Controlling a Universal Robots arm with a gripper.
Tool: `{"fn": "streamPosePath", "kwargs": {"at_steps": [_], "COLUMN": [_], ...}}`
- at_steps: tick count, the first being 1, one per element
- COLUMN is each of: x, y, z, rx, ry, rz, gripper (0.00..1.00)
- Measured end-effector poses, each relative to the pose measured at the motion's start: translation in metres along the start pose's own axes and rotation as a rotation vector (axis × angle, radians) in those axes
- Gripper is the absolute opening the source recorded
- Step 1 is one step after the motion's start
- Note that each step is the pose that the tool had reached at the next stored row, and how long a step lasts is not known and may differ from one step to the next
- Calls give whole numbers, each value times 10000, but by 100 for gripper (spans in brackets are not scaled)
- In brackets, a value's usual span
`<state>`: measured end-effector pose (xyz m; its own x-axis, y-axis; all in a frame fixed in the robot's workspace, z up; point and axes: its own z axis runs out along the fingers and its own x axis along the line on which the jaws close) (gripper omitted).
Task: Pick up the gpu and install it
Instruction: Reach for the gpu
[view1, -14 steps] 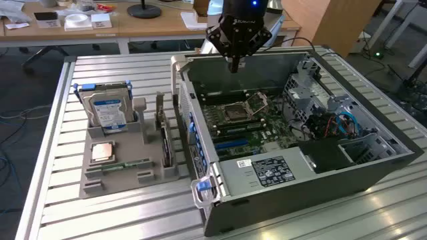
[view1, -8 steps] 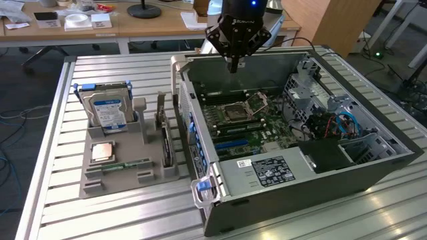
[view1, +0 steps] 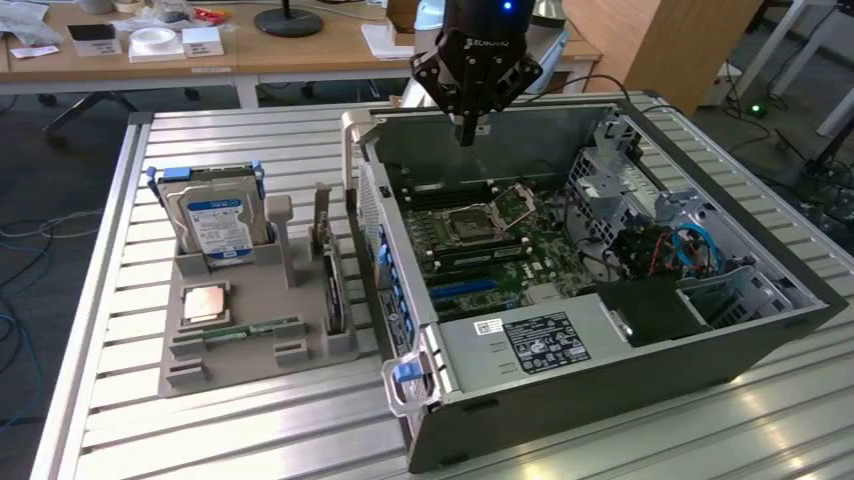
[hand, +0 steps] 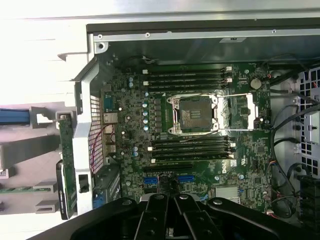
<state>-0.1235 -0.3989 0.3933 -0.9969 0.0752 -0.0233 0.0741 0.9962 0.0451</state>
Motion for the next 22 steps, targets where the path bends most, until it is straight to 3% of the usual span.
{"fn": "streamPosePath", "kwargs": {"at_steps": [10, 22], "x": [125, 390], "y": [-9, -29], "z": [-4, -10], "rx": [0, 0], "ry": [0, 0], "rz": [0, 1], "gripper": [11, 11]}}
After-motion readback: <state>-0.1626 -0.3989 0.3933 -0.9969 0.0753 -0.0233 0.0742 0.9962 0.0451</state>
